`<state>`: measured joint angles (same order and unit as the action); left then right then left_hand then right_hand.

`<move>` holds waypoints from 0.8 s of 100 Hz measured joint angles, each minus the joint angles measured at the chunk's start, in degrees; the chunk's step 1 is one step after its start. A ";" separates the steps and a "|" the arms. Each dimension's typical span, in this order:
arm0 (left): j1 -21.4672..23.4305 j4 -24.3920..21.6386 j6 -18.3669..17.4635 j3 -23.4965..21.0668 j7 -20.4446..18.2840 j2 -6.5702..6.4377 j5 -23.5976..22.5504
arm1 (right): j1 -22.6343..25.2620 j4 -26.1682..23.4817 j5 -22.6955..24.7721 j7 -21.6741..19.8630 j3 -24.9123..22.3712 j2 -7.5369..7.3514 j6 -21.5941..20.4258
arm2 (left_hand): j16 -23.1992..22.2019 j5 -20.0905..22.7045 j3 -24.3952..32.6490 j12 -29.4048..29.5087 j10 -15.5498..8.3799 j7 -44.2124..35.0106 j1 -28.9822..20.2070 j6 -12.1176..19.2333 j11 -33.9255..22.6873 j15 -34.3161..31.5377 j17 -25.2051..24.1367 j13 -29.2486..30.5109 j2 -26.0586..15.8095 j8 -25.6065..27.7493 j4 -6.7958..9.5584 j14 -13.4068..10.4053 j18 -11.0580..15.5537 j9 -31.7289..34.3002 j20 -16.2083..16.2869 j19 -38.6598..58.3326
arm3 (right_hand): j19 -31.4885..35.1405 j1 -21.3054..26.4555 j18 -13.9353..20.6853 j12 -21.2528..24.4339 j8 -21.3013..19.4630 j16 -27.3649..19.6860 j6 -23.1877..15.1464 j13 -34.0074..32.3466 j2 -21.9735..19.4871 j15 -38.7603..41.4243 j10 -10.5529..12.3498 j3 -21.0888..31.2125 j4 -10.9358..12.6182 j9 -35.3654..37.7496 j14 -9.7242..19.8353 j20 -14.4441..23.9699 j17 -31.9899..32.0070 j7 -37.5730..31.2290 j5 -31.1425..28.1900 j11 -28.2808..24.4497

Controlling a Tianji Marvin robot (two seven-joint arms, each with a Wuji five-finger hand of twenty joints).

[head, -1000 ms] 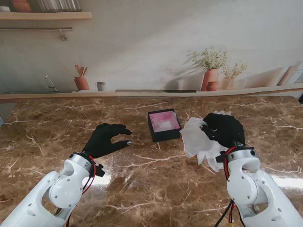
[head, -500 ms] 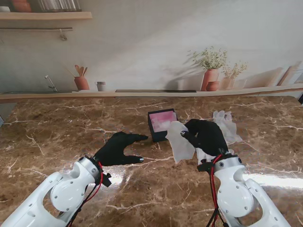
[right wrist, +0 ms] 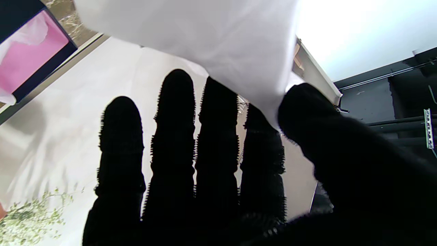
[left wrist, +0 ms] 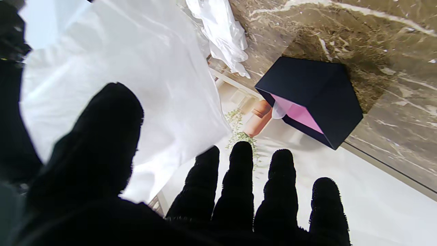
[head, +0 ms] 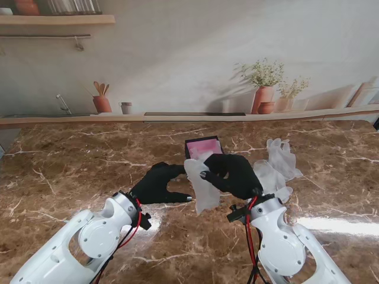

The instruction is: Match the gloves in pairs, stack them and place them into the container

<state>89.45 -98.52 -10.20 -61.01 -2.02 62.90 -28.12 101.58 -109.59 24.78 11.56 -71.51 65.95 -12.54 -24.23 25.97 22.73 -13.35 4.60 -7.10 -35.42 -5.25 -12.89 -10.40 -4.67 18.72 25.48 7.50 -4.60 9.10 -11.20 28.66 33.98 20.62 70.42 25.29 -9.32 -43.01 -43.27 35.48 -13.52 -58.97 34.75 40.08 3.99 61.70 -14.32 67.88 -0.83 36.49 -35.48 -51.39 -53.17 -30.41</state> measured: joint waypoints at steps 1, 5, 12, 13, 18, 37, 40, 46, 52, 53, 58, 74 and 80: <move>-0.02 0.01 0.21 0.00 -0.05 0.04 0.01 | -0.06 0.00 -0.02 -0.03 0.07 0.00 -0.05 | -0.08 0.00 0.00 0.00 0.00 -0.01 0.00 -0.21 0.00 0.00 0.00 0.01 0.00 0.00 0.00 0.00 0.00 0.00 0.04 0.00 | 0.00 0.00 0.00 0.00 0.00 0.00 0.00 0.00 0.00 0.00 0.00 0.00 0.00 0.00 0.00 0.00 0.00 0.00 0.00 0.00; -0.11 0.12 0.66 0.00 -0.07 0.18 0.02 | -0.21 0.00 -0.14 -0.21 0.20 0.00 -0.17 | -0.17 -0.01 0.00 -0.07 0.00 -0.04 0.00 -0.50 -0.01 0.00 0.00 0.01 0.00 0.00 0.00 0.00 0.00 0.00 0.44 0.00 | 0.00 0.00 0.00 0.00 0.01 0.00 0.00 0.00 0.00 0.00 0.00 0.00 0.00 0.00 0.00 0.00 0.00 0.00 0.00 0.00; -0.20 0.42 0.93 -0.01 0.20 0.33 -0.48 | -0.30 -0.01 -0.24 -0.58 0.21 0.00 -0.32 | -0.28 -0.93 0.00 -0.33 0.00 -0.11 0.00 -1.38 -0.01 0.00 0.00 0.02 0.00 0.00 0.00 0.00 0.00 0.00 0.65 0.00 | 0.00 0.00 0.00 0.00 0.02 0.00 0.00 0.00 0.00 0.01 0.00 0.00 0.00 0.00 0.00 0.00 0.00 0.00 0.00 0.00; -0.21 0.45 0.96 -0.02 0.25 0.35 -0.57 | -0.30 -0.01 -0.24 -0.61 0.21 0.00 -0.33 | -0.34 -0.93 0.00 -0.37 0.00 -0.12 0.00 -1.45 -0.01 0.00 0.00 0.02 0.00 0.00 0.00 0.00 0.00 0.00 0.65 0.00 | 0.01 0.00 0.00 0.00 0.02 0.00 0.00 0.00 0.00 0.01 0.00 0.00 0.00 0.00 0.00 0.00 0.00 0.00 0.00 0.00; -0.20 0.57 1.07 -0.18 0.37 0.42 -0.75 | -0.32 -0.02 -0.24 -0.75 0.21 -0.01 -0.41 | -0.66 -0.93 0.00 -0.64 0.00 -0.30 0.00 -1.51 -0.01 0.00 0.00 0.02 0.00 0.16 0.00 0.00 0.00 0.00 0.66 0.00 | 0.01 0.00 -0.01 0.00 0.02 0.47 0.00 0.00 0.00 0.02 0.00 0.00 0.00 0.00 0.00 0.00 0.00 0.00 0.00 0.00; -0.05 0.80 -0.03 -1.02 -0.26 0.51 3.74 | -0.83 0.07 -0.02 -0.81 0.48 -0.06 -0.26 | -1.67 16.72 -17.47 -2.65 -0.11 -25.72 -16.36 9.62 -1.65 -0.13 0.00 0.68 -8.33 16.04 0.00 0.00 0.00 4.88 2.86 -1.29 | 0.02 0.00 -0.01 0.00 0.12 0.56 0.01 0.00 0.00 0.05 0.00 0.00 0.00 0.00 0.00 0.00 0.00 -0.01 -0.01 0.00; -0.04 0.84 -0.55 -1.11 -0.28 0.51 3.45 | -1.04 0.16 0.27 -0.77 0.55 -0.06 0.02 | -1.99 18.25 -20.31 -3.41 -0.19 -29.50 -20.14 10.80 -1.85 -0.13 0.00 0.68 -10.44 17.06 0.00 0.00 0.00 6.66 3.43 -1.30 | 0.02 0.00 -0.01 0.00 0.12 0.56 0.01 0.00 0.00 0.05 0.00 0.00 0.00 0.00 0.00 0.00 0.00 -0.01 -0.01 0.00; 0.08 0.87 -1.51 -1.36 -0.31 0.51 3.00 | -1.50 0.35 0.75 -0.75 0.64 -0.06 1.03 | -3.13 20.21 -21.18 -5.23 -0.36 -34.73 -24.37 11.62 -3.45 -0.21 0.00 1.43 -12.95 18.80 -0.22 0.00 0.02 9.98 4.13 -1.30 | 0.02 0.00 -0.01 0.00 0.13 0.55 0.01 0.00 0.00 0.08 0.00 0.00 0.00 0.00 0.00 0.00 0.00 -0.01 -0.01 0.00; 0.31 0.87 -2.49 -1.89 -1.23 0.51 4.40 | -2.02 0.62 0.96 -0.75 0.74 -0.06 2.70 | -6.83 20.18 -21.82 -9.60 -0.51 -37.17 -25.63 11.15 -5.97 -3.55 0.00 4.14 -14.04 23.73 -0.64 0.01 0.06 14.79 6.36 -0.64 | 0.02 0.00 -0.01 0.00 0.13 0.56 0.01 0.00 0.00 0.12 0.00 0.00 0.00 0.00 0.00 0.00 0.00 -0.01 -0.01 0.00; 0.34 0.87 -2.71 -2.00 -1.62 0.50 5.02 | -2.11 0.67 0.99 -0.75 0.78 -0.06 3.04 | -7.79 20.18 -21.82 -10.64 -0.54 -37.42 -25.63 10.92 -6.93 -4.45 0.00 4.57 -14.04 24.70 -0.64 0.03 0.06 15.78 6.60 -0.37 | 0.02 0.00 -0.01 0.00 0.13 0.56 0.01 0.00 0.00 0.12 0.00 0.00 0.00 0.00 0.00 0.00 0.00 -0.01 -0.01 0.00; 0.47 0.82 -3.83 -2.56 -4.87 0.41 9.70 | -2.66 1.00 1.24 -0.77 1.05 -0.06 4.96 | -12.23 20.17 -21.49 -15.53 -0.63 -37.91 -25.63 10.38 -9.86 -7.26 0.00 7.28 -14.04 29.15 -0.63 0.30 0.07 19.31 7.99 1.06 | 0.02 0.00 -0.01 0.00 0.13 0.56 0.01 0.00 0.07 0.12 -0.01 0.00 0.00 0.00 0.00 0.00 0.09 -0.01 -0.01 0.00; 1.06 -0.61 -3.16 -3.20 -10.67 -0.47 17.92 | -5.45 4.48 10.53 0.18 2.94 -0.08 11.34 | -23.47 20.14 -9.37 -22.26 0.79 -38.64 -20.65 7.82 -14.00 -17.22 1.26 15.85 -12.19 36.42 -1.35 3.69 -1.44 28.07 13.14 12.82 | 0.03 0.00 -0.01 0.00 1.50 0.56 0.01 0.03 0.40 0.13 -0.01 0.00 0.00 0.00 0.00 0.00 0.73 -0.01 -0.02 0.00; 1.57 -1.34 -1.53 -3.40 -10.77 -0.51 20.70 | -5.92 6.05 14.46 0.24 3.19 -0.21 12.57 | -23.96 20.14 -5.88 -22.01 1.39 -39.30 -19.42 6.90 -14.14 -18.67 2.04 18.50 -11.52 36.44 -2.39 4.31 -2.27 30.86 13.75 16.20 | 0.02 0.18 -0.01 0.00 3.63 0.56 0.20 0.05 0.63 0.07 -0.02 0.00 0.00 0.00 0.00 0.00 1.02 -0.03 -0.04 0.00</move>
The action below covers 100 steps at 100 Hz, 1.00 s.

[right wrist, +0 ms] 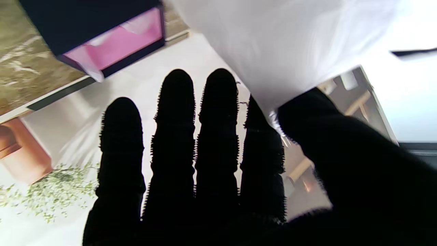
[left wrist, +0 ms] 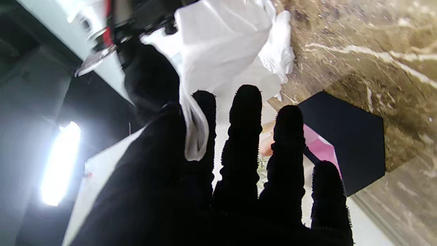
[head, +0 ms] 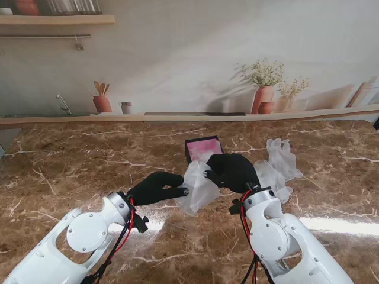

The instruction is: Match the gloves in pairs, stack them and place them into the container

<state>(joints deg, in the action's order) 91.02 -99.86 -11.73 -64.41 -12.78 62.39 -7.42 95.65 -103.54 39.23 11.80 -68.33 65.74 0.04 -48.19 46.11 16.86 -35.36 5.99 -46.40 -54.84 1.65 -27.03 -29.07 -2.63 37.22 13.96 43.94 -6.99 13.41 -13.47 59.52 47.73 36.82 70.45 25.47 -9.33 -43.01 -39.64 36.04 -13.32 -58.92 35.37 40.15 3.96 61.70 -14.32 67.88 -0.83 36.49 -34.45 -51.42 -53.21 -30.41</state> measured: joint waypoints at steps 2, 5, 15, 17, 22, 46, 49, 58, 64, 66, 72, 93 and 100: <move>0.18 -0.24 0.69 -0.10 -0.21 0.00 1.48 | -0.01 0.35 0.32 0.00 0.04 -0.09 0.13 | -0.05 0.00 1.09 0.45 0.03 -0.10 0.66 -0.28 0.19 -0.01 0.08 0.10 0.00 0.01 -0.02 0.21 -0.22 1.24 0.04 1.08 | -0.06 0.33 0.00 0.20 1.25 0.00 0.54 0.05 0.01 -0.16 0.00 0.00 0.00 -0.02 0.00 0.00 0.32 0.00 -0.02 0.01; 0.43 -0.59 1.73 -0.23 -0.58 0.00 3.75 | 0.10 0.71 0.33 -0.10 0.06 -0.27 0.22 | -0.06 0.00 1.13 0.85 0.10 -0.12 0.71 -0.30 0.60 -0.60 0.42 1.13 0.00 0.01 -0.02 0.27 -0.50 1.97 0.06 2.54 | -0.31 0.44 0.00 1.66 3.60 0.00 0.94 0.12 0.01 -0.98 -0.02 -0.27 0.00 -0.33 0.00 0.00 0.82 0.00 0.40 0.72; 1.07 -1.05 3.53 -0.40 -0.73 0.23 7.54 | 2.02 0.32 0.48 -1.27 -0.74 -0.83 0.19 | -0.06 0.00 2.94 2.60 0.10 -0.77 1.61 -0.36 0.82 -0.73 1.06 2.32 0.58 0.02 -0.02 0.30 -0.83 3.39 0.07 6.31 | -5.04 -3.17 0.82 7.26 5.22 -2.52 6.03 5.30 -1.81 -6.71 -0.17 -0.92 3.35 -6.96 -0.06 -0.81 4.82 15.24 5.26 4.33; 1.24 -1.11 3.93 -0.46 -0.51 0.36 8.13 | 2.63 0.18 0.91 -1.10 -1.01 -0.85 0.13 | -0.06 0.00 2.94 3.16 0.10 -0.79 1.61 -0.36 0.86 -0.73 1.13 2.32 0.58 0.02 -0.02 0.30 -0.85 3.39 0.07 7.10 | -6.09 -3.93 0.88 7.87 5.06 -2.93 7.03 6.70 -2.34 -8.27 -0.29 -1.33 4.85 -9.01 -0.11 -0.84 5.60 20.56 6.19 5.22; 1.88 -1.45 5.33 -0.60 0.77 0.84 10.30 | 4.45 -0.16 3.02 0.50 -1.79 -0.86 -0.16 | 0.04 0.00 2.94 4.59 0.12 -0.92 1.62 -0.36 1.57 -0.73 1.31 2.32 0.58 0.02 -0.02 0.30 -1.04 3.39 0.08 9.16 | -8.41 -5.49 1.21 9.27 4.26 -3.98 9.14 9.98 -2.62 -10.51 -0.75 -2.84 6.19 -13.97 -0.14 -1.04 8.44 26.99 9.68 6.92; 5.61 -5.09 10.42 -1.25 7.72 3.28 16.53 | 12.73 -1.75 14.15 8.03 -6.42 -1.39 -10.93 | 2.46 0.00 3.01 12.05 0.76 -2.24 1.62 -0.70 4.03 -0.74 1.39 2.32 0.58 -1.40 -0.29 0.31 -1.18 4.05 0.01 12.20 | -19.77 -5.53 2.92 14.97 8.78 -7.80 14.35 25.85 2.88 -19.71 -0.70 -12.22 6.20 -34.10 0.09 -0.78 19.45 40.24 26.74 12.24; 5.73 -5.29 10.63 -1.20 7.88 3.42 16.91 | 13.06 -1.66 16.91 10.71 -6.00 -1.67 -10.67 | 2.72 0.00 3.01 12.59 0.76 -2.33 1.62 -0.72 4.08 -0.74 1.39 2.32 0.58 -1.50 -0.30 0.31 -1.18 4.04 -0.18 12.22 | -20.71 -5.53 2.92 15.25 8.95 -7.80 14.95 26.63 4.52 -19.91 -0.70 -12.06 6.20 -35.30 0.09 -0.42 19.90 40.71 27.87 12.32; 5.76 -5.69 11.07 -0.72 8.39 3.62 17.25 | 12.93 -0.69 21.63 19.99 -3.34 -2.41 -8.33 | 2.77 -0.05 3.01 13.22 0.76 -2.78 1.62 -0.76 4.11 -0.74 1.39 2.32 0.58 -1.52 -0.31 0.31 -1.18 4.04 -0.43 12.24 | -22.88 -6.53 2.97 15.69 9.89 -7.80 15.76 27.86 9.65 -20.31 -0.68 -6.14 6.20 -39.02 0.60 1.24 20.73 42.66 31.34 12.67; 5.67 -5.76 11.37 -0.26 8.63 3.68 17.53 | 12.18 0.23 21.65 21.82 -1.25 -2.62 -7.54 | 2.86 -0.06 3.01 13.65 0.76 -2.81 1.62 -0.84 4.12 -0.74 1.39 2.32 0.58 -1.54 -0.31 0.31 -1.18 4.03 -0.46 12.25 | -23.52 -8.09 3.02 15.71 9.98 -7.80 16.43 29.04 11.11 -20.16 -0.68 -3.99 6.12 -41.33 0.85 1.33 20.89 43.30 33.29 12.40; 5.65 -5.79 11.49 -0.11 8.73 3.71 17.68 | 11.81 0.66 21.57 22.12 -0.51 -2.64 -7.40 | 2.97 -0.06 3.01 13.79 0.76 -2.82 1.62 -0.86 4.16 -0.74 1.39 2.32 0.58 -1.55 -0.31 0.31 -1.18 4.03 -0.48 12.25 | -23.57 -8.69 3.04 15.71 10.25 -7.81 16.64 29.14 11.36 -20.23 -0.68 -3.63 6.12 -41.71 0.89 1.35 20.90 43.54 33.31 12.40; 5.55 -5.87 11.81 0.33 9.05 3.79 17.81 | 10.19 2.63 21.47 24.26 2.17 -2.65 -6.90 | 3.09 -0.07 3.01 13.99 0.76 -2.84 1.62 -0.88 4.20 -0.74 1.39 2.32 0.58 -1.56 -0.31 0.31 -1.18 4.02 -0.48 12.33 | -23.62 -9.21 3.08 15.71 10.02 -7.81 17.06 29.11 11.70 -20.04 -0.68 -3.12 6.11 -42.38 1.00 1.91 20.91 43.55 34.37 11.64; 5.51 -6.38 12.65 0.80 10.18 4.36 19.54 | 6.47 6.35 23.69 27.43 7.40 -2.48 -4.74 | 3.44 -0.39 3.01 14.70 0.78 -2.99 1.62 -0.95 4.22 -0.74 1.37 2.31 0.58 -1.71 -0.32 0.31 -1.18 4.00 -0.49 12.79 | -23.75 -9.85 3.35 15.71 7.96 -7.81 17.85 30.11 12.82 -18.40 -0.71 -1.49 5.13 -44.91 1.22 2.07 20.91 42.10 36.15 8.78; 5.52 -6.57 12.66 0.87 10.45 4.40 17.96 | 5.72 7.28 22.87 29.75 8.69 -2.23 -4.68 | 3.46 -0.55 3.01 14.94 0.78 -3.49 1.62 -0.96 4.22 -0.74 1.36 2.31 0.56 -2.10 -0.32 0.31 -1.18 4.00 -0.49 12.83 | -23.50 -9.83 3.58 15.62 5.73 -7.81 17.78 30.00 10.27 -16.91 -0.71 -2.85 5.12 -43.92 1.24 2.12 20.30 39.48 35.90 6.53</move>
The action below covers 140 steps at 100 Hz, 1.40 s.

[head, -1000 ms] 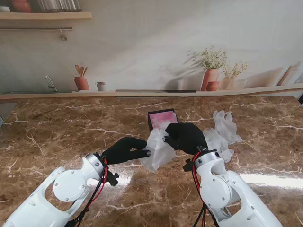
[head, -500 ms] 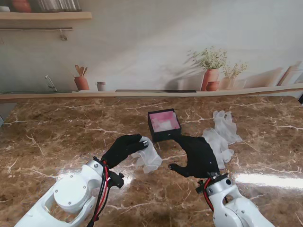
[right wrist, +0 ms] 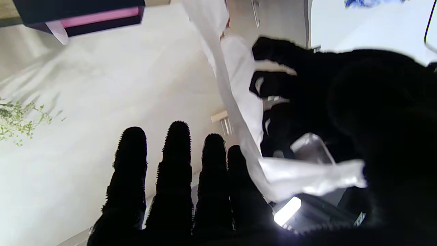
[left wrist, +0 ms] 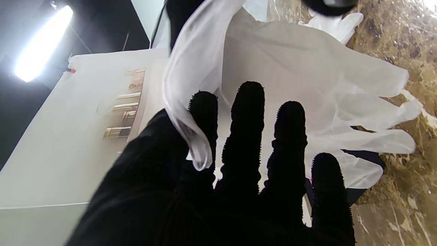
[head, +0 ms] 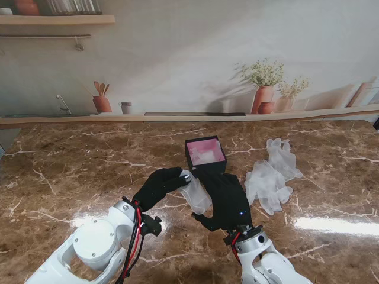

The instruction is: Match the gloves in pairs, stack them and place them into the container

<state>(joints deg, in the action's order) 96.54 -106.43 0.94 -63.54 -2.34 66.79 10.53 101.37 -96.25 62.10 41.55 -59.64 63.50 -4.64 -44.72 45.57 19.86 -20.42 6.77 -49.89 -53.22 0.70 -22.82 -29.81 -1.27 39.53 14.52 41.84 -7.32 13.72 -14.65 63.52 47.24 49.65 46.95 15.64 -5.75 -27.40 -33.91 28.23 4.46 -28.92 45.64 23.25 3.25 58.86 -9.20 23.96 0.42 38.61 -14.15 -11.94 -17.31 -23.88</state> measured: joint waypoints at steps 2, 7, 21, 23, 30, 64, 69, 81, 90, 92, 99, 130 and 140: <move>0.00 -0.02 0.00 0.02 0.05 0.00 -0.46 | -0.21 0.39 -0.43 1.34 0.33 0.15 -0.01 | 0.02 0.00 0.00 0.07 0.00 0.00 0.00 0.00 0.00 0.00 0.00 0.00 0.00 -0.03 0.00 0.00 0.00 0.00 0.00 0.00 | 0.11 0.00 0.01 -0.34 -0.99 0.00 -0.13 -0.12 -0.97 0.34 0.00 -0.71 0.00 0.80 0.07 0.12 -0.51 -1.53 -0.78 -0.85; 0.01 -0.10 0.12 0.03 0.08 0.00 -0.84 | -0.72 1.62 -1.49 6.27 1.04 0.74 -0.05 | 0.09 0.00 0.00 0.37 0.01 -0.01 0.00 0.00 0.00 0.00 0.00 0.00 0.00 -0.05 -0.01 0.00 0.00 0.00 0.00 0.00 | 1.10 0.08 0.13 -2.34 -4.88 0.18 -2.18 -3.05 -4.81 3.53 0.37 -4.17 0.00 3.88 0.57 0.62 -2.04 -6.89 -3.32 -3.74; 0.08 -0.23 0.36 -0.18 -0.17 0.00 -0.98 | -1.35 3.27 -1.83 15.52 0.66 2.64 -0.63 | 0.14 0.00 0.00 0.46 0.01 -0.01 0.00 -0.01 0.00 0.00 -0.01 -0.01 0.00 -0.07 -0.01 0.00 0.00 0.00 -0.01 0.00 | 7.59 4.81 1.11 -8.98 -14.16 5.80 -15.68 -14.29 -8.29 14.45 4.85 -8.29 -0.07 20.79 3.05 0.64 -7.51 -24.13 -19.86 -12.90; 0.10 -0.24 0.42 -0.21 -0.22 0.00 -0.97 | -1.25 3.05 -1.71 14.91 0.20 2.78 -1.04 | 0.14 0.00 0.00 0.46 0.01 -0.01 0.00 -0.01 0.00 0.00 -0.01 -0.01 0.00 -0.07 -0.01 0.00 0.00 0.00 -0.01 0.00 | 8.51 6.03 1.11 -9.24 -11.54 5.98 -17.09 -14.96 -8.29 15.08 5.05 -8.30 -1.24 23.36 3.14 0.66 -7.83 -26.33 -21.82 -12.64; 0.13 -0.26 0.62 -0.26 -0.39 -0.02 -0.97 | -0.37 1.21 -1.84 10.30 -1.95 2.96 -3.62 | 0.15 0.00 0.00 0.47 0.01 -0.01 0.00 -0.02 0.00 0.00 -0.01 -0.01 0.00 -0.10 -0.01 0.00 0.00 0.00 -0.01 0.00 | 11.46 8.35 1.15 -12.71 -0.17 7.81 -21.40 -18.29 -8.57 17.75 5.55 -4.48 -2.39 32.19 3.48 2.03 -9.55 -36.43 -30.18 -12.52; 1.15 -1.02 1.01 -3.20 -6.03 -0.84 -3.19 | 2.65 -4.81 -8.98 -2.34 -6.69 2.64 -10.04 | 0.74 -2.98 -5.79 -2.04 0.86 4.32 3.16 -0.06 0.11 0.13 0.07 -2.94 -0.10 -4.86 0.70 1.41 -0.51 -4.39 -0.84 0.15 | 24.96 8.37 -0.07 -19.14 -2.05 12.90 -20.91 -25.60 -10.97 25.74 4.17 0.88 -3.56 41.87 2.91 7.81 -16.31 -40.80 -35.94 -11.72; 1.48 -1.03 0.13 -3.90 -6.17 -1.17 -6.49 | 3.33 -6.10 -10.74 -4.33 -7.53 2.69 -10.55 | 0.32 -4.49 -8.92 -4.02 0.86 6.82 4.65 -0.24 -0.71 0.13 1.24 -2.94 -0.16 -4.86 1.38 1.42 -1.72 -5.70 -0.84 1.58 | 25.66 8.37 -0.33 -19.20 -2.69 12.98 -20.31 -26.32 -10.97 26.33 4.05 1.41 -3.56 42.55 2.78 7.84 -16.55 -40.84 -36.65 -11.83; 2.51 -0.98 -3.52 -5.91 -4.39 -1.76 -18.95 | 4.21 -7.92 -11.10 -6.31 -8.90 2.72 -10.73 | -0.17 -8.74 -12.12 -6.87 -0.08 9.86 6.60 -0.28 -1.89 0.11 2.50 -2.92 -0.07 -4.10 2.47 1.43 -2.68 -8.69 -0.84 3.15 | 27.22 8.37 -0.62 -19.82 -3.46 13.68 -19.57 -27.56 -10.91 28.26 3.34 2.25 -3.58 43.94 2.26 8.45 -17.76 -40.91 -36.60 -12.62; 3.35 -0.87 -4.95 -7.19 -1.40 -1.93 -19.64 | 4.46 -8.58 -12.73 -8.81 -9.39 2.71 -11.20 | -0.19 -15.11 -9.34 -9.06 -2.50 18.92 9.61 -0.31 -1.91 0.84 1.97 -5.31 2.93 -10.15 3.41 1.41 -3.18 -16.86 -1.76 2.94 | 27.89 8.36 -0.73 -19.83 -3.56 14.28 -19.14 -27.56 -10.71 29.01 2.83 2.56 -3.59 44.57 2.23 8.46 -17.99 -40.94 -37.53 -12.63; 3.50 -0.78 -5.74 -7.50 -1.29 -1.95 -19.51 | 4.52 -8.74 -13.36 -9.42 -9.40 2.69 -11.24 | 0.05 -15.67 -7.64 -9.06 -2.95 23.12 11.09 -0.33 -0.59 1.95 1.25 -6.95 4.20 -13.94 3.41 1.37 -3.18 -19.29 -2.33 1.69 | 27.92 8.36 -0.74 -19.83 -3.56 14.30 -18.90 -27.56 -10.42 29.17 2.78 2.72 -3.59 44.81 2.20 8.46 -18.00 -40.94 -37.58 -12.61; 3.81 -0.27 -10.33 -8.92 -3.33 -2.25 -19.42 | 4.64 -9.04 -14.75 -10.43 -9.35 2.68 -11.19 | 4.37 -18.40 -6.44 -5.72 -3.66 32.89 12.50 -0.35 5.14 9.43 -2.24 -15.51 7.59 -23.49 3.46 -0.31 -1.90 -29.46 -5.13 -6.11 | 28.56 8.36 -1.12 -19.84 -3.57 14.37 -18.77 -27.57 -10.33 29.71 2.58 2.83 -3.60 45.37 1.90 8.46 -18.45 -40.95 -37.55 -12.61; 1.56 1.85 -20.09 -8.29 -13.60 -6.10 -25.87 | 4.47 -9.26 -19.14 -11.49 -7.44 2.90 -8.64 | 14.03 -21.82 2.62 1.80 -5.08 38.54 14.80 -0.03 11.59 21.40 -4.11 -30.61 17.85 -29.91 3.35 -5.30 4.19 -46.22 -4.61 -37.69 | 30.11 8.81 -2.11 -19.84 -3.48 15.03 -15.91 -29.77 -10.32 31.20 1.48 3.95 -3.60 46.92 0.54 8.47 -19.14 -42.39 -38.99 -12.84; 0.89 2.82 -23.78 -6.96 -8.04 -6.23 -38.90 | 4.47 -9.29 -20.22 -12.32 -7.34 3.14 -8.92 | 14.04 -23.18 10.98 1.82 -5.39 38.55 14.81 1.42 11.46 21.40 -4.11 -30.61 20.60 -29.92 2.71 -5.31 4.28 -46.21 -4.61 -37.70 | 30.73 8.81 -2.16 -19.84 -3.40 15.58 -15.61 -29.77 -10.32 31.42 1.09 4.07 -3.60 47.47 0.34 8.47 -19.14 -42.89 -39.39 -13.16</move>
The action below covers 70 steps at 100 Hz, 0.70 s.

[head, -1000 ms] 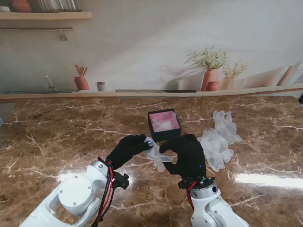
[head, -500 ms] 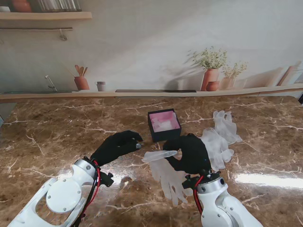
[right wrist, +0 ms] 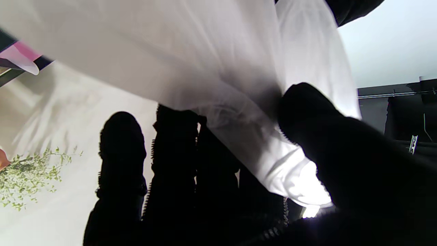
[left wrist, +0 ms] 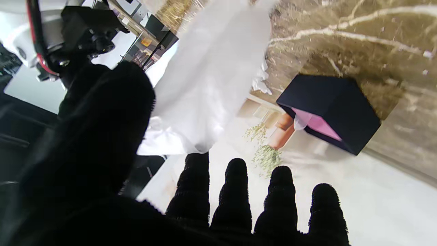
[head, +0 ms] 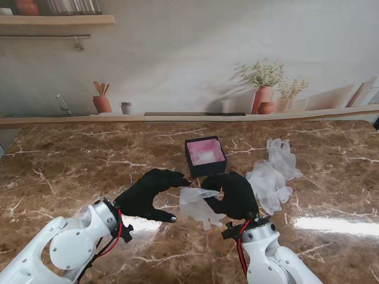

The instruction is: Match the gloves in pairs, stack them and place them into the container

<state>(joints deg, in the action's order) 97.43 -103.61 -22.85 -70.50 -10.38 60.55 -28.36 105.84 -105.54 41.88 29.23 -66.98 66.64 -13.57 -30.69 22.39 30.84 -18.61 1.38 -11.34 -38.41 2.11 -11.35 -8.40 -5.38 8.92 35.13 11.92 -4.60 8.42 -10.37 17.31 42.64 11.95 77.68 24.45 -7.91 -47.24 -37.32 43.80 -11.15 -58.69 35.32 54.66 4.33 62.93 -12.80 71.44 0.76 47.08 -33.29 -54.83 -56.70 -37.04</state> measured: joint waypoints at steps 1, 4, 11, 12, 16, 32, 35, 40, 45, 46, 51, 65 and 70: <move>-0.07 0.18 -0.31 0.18 0.56 0.00 -0.35 | 0.00 0.00 0.00 -0.03 0.01 0.01 -0.03 | 0.00 0.00 0.61 0.00 -0.16 0.00 0.00 0.19 0.00 0.00 0.00 0.00 0.02 0.00 -0.01 -0.01 0.04 0.00 0.00 0.00 | 0.00 0.00 -0.01 0.00 0.00 0.01 0.22 0.00 0.00 0.04 -0.05 0.04 0.00 0.01 -0.04 0.00 0.00 -0.02 -0.09 0.00; -0.25 0.70 -0.94 0.65 1.77 0.00 -0.49 | 0.00 0.00 0.00 -0.06 0.06 0.05 -0.11 | 0.00 -1.32 2.72 0.00 -0.46 0.27 0.00 1.10 0.00 0.00 0.00 0.01 0.62 0.04 -0.64 -0.38 0.24 0.00 0.00 0.00 | 0.03 0.00 -0.04 0.00 0.01 0.02 0.45 0.00 0.00 0.40 -0.17 0.14 0.00 0.02 -0.13 0.00 0.00 -0.04 -0.58 -0.03; -0.59 1.43 -1.51 1.20 3.08 0.10 -1.48 | -0.01 0.00 -0.31 -0.28 0.13 0.12 -0.39 | 0.00 -1.53 4.29 0.00 -0.72 -0.76 0.00 2.06 -0.71 -0.09 0.00 0.60 0.72 0.23 -0.86 -0.56 0.51 0.02 0.00 0.00 | 0.11 -0.60 -0.61 0.00 0.01 0.07 0.57 0.00 -0.08 0.58 -0.56 0.21 0.00 0.52 -0.44 0.00 0.00 -0.05 -0.65 -0.10; -0.63 1.51 -1.56 1.25 3.38 0.12 -2.00 | -0.01 0.00 -0.45 -0.34 0.13 0.13 -0.45 | 0.00 -2.08 4.55 0.00 -0.73 -0.95 0.01 2.08 -0.81 -0.09 0.00 0.60 0.73 0.36 -1.35 -0.55 0.52 0.04 0.03 0.00 | 0.11 -0.74 -0.63 0.00 0.01 0.07 0.63 0.00 -0.09 0.59 -0.62 0.21 0.00 0.59 -0.45 0.00 0.00 -0.05 -0.77 -0.29; -0.89 2.06 -1.83 1.70 6.24 0.27 -5.47 | -0.02 0.00 -1.39 -0.66 0.17 0.18 -0.72 | -0.06 -2.05 6.31 -0.04 -0.76 -2.45 0.89 2.24 -2.22 -0.13 0.01 0.84 1.09 0.88 -1.44 -0.56 0.57 0.11 0.73 0.10 | 0.13 -0.74 -0.66 0.00 0.01 0.09 1.11 0.00 -0.55 0.61 -0.65 0.21 0.00 0.60 -0.55 0.00 0.00 -0.06 -1.55 -0.39; -2.20 6.32 -4.41 4.40 17.07 1.95 -6.61 | -0.08 -0.02 -2.29 -1.59 0.35 0.23 -1.51 | -1.44 -1.13 9.64 -1.42 -1.02 -9.97 3.12 3.43 -4.44 -1.66 -0.11 4.87 1.29 5.23 -1.94 -0.57 0.67 5.03 3.94 0.89 | 0.74 -0.76 -0.71 0.00 0.01 0.10 1.23 0.00 -0.92 1.09 -0.75 0.22 -0.01 0.89 -0.93 0.00 0.00 -0.07 -1.96 -0.90; -2.30 6.64 -4.89 4.52 17.19 2.29 -6.10 | -0.09 -0.02 -2.27 -1.83 0.37 0.23 -1.69 | -1.72 0.11 9.64 -1.50 -1.05 -11.69 3.12 3.70 -4.66 -2.23 -0.03 5.96 1.30 6.48 -1.94 -0.57 0.67 6.50 4.60 1.43 | 0.75 -0.83 -0.71 0.00 0.01 0.10 1.24 0.00 -1.26 1.10 -0.75 0.22 -0.01 0.89 -0.93 0.00 0.00 -0.07 -2.68 -0.92; -2.45 7.05 -5.35 4.99 18.83 2.74 -6.32 | -0.11 -0.01 -2.26 -2.15 0.45 0.22 -1.90 | -2.40 1.64 10.63 -2.11 -1.10 -15.80 3.14 4.50 -5.43 -4.10 0.59 7.80 1.75 9.31 -1.98 -0.57 0.67 9.39 5.42 2.89 | 0.76 -1.21 -0.72 0.00 0.01 0.10 1.29 0.00 -1.40 1.12 -0.78 0.22 -0.01 1.30 -0.93 0.00 0.00 -0.07 -3.06 -1.05; -2.58 7.49 -5.60 5.64 21.85 3.15 -7.18 | -0.13 0.00 -2.27 -2.53 0.53 0.20 -2.02 | -3.19 3.53 11.56 -2.84 -1.11 -20.18 3.15 5.57 -6.73 -5.03 1.17 10.29 1.77 12.09 -2.05 -0.57 0.61 12.52 5.99 3.62 | 0.77 -1.47 -0.73 0.00 0.01 0.10 1.35 0.00 -1.80 1.14 -0.83 0.22 -0.01 1.51 -0.95 0.00 0.00 -0.07 -3.52 -1.17; -2.58 7.57 -5.66 5.72 22.45 3.24 -7.42 | -0.14 0.00 -2.28 -2.61 0.54 0.20 -2.04 | -3.47 3.94 11.56 -2.94 -1.12 -21.05 3.15 5.80 -6.77 -5.27 1.26 10.76 1.77 12.99 -2.37 -0.57 0.59 13.22 6.07 4.13 | 0.77 -1.47 -0.73 0.00 0.01 0.10 1.37 0.00 -1.81 1.14 -0.83 0.22 -0.01 1.51 -0.94 0.00 0.00 -0.07 -3.52 -1.24; -2.59 7.97 -6.13 5.92 25.07 3.74 -8.26 | -0.13 0.01 -2.44 -3.04 0.55 0.18 -2.11 | -4.04 6.00 11.56 -3.62 -1.14 -25.25 3.15 7.01 -7.72 -5.82 1.69 13.37 1.68 16.20 -2.40 -0.57 0.44 16.54 6.57 5.89 | 0.78 -1.47 -0.74 0.03 0.01 0.10 1.76 0.00 -2.08 1.15 -0.86 0.22 -0.01 1.51 -0.95 0.00 0.00 -0.07 -3.55 -1.42; -2.13 7.91 -7.38 5.61 22.40 4.78 -0.38 | 0.49 -0.57 -2.76 -5.63 -0.09 0.03 -1.95 | -5.62 16.11 1.46 -5.67 -1.15 -35.48 -6.74 10.84 -9.30 -8.87 1.92 18.09 -4.02 20.62 -4.35 -0.57 -0.21 25.64 6.52 12.95 | 0.80 -1.47 -1.16 0.08 0.01 0.10 1.88 -0.34 -2.40 1.34 -1.21 0.22 -0.01 1.59 -1.16 0.00 0.00 0.02 -4.07 -1.46; -1.58 7.29 -7.39 5.08 19.77 4.83 2.66 | 1.00 -1.26 -2.91 -7.64 -0.69 -0.12 -1.86 | -6.26 20.06 -1.11 -5.96 -1.15 -37.41 -8.84 10.89 -9.31 -9.15 1.92 19.34 -6.18 19.05 -4.35 -0.57 -0.33 27.76 5.86 15.17 | 0.81 -1.47 -1.32 0.59 0.01 0.10 1.91 -0.34 -2.44 1.34 -1.29 0.22 -0.01 1.59 -1.21 0.00 0.00 0.04 -4.07 -1.47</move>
<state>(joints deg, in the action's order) 95.85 -96.32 -30.24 -65.43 9.40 65.39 -25.71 106.84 -106.79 38.97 21.59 -67.67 66.52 -15.43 -36.95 42.45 29.74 -24.57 0.23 -48.76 -47.25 13.00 -20.66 -17.56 -3.46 28.26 28.95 30.97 -8.95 7.85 -10.69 45.07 48.50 27.12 78.49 22.98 -9.23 -46.65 -37.31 43.91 -9.24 -59.03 32.89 56.01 3.05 63.14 -12.81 73.03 -0.45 47.08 -33.29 -54.79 -60.78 -38.50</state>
